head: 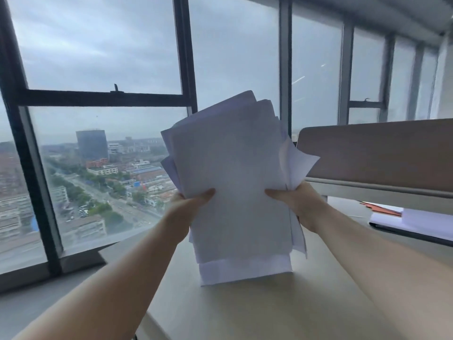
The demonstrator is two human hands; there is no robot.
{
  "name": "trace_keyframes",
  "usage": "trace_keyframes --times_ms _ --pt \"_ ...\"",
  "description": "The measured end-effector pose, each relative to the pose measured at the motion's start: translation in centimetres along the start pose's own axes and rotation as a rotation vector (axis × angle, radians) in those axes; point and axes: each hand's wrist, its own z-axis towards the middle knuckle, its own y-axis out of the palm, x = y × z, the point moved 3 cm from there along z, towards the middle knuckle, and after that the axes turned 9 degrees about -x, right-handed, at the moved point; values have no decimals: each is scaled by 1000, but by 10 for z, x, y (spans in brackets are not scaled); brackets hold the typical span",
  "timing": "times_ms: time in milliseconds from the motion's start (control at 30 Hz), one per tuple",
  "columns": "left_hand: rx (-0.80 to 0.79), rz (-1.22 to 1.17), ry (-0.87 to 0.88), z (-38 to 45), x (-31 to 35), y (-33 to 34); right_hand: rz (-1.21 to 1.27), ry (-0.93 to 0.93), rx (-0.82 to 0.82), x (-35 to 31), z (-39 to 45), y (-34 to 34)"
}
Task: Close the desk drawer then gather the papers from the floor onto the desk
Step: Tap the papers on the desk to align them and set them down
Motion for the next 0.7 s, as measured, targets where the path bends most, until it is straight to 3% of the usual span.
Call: trace_keyframes --times_ms 133,267,567,700 --pt "-103 -13 9 6 -2 14 36 -30 22 -4 -2 -17" --pt "-112 -9 42 10 -5 21 14 -119 168 -7 -4 -28" --pt "-81 -48 31 17 -21 20 -3 -177 299 10 5 -38" --pt "-167 -131 18 19 -21 15 -11 -163 352 5 9 -41"
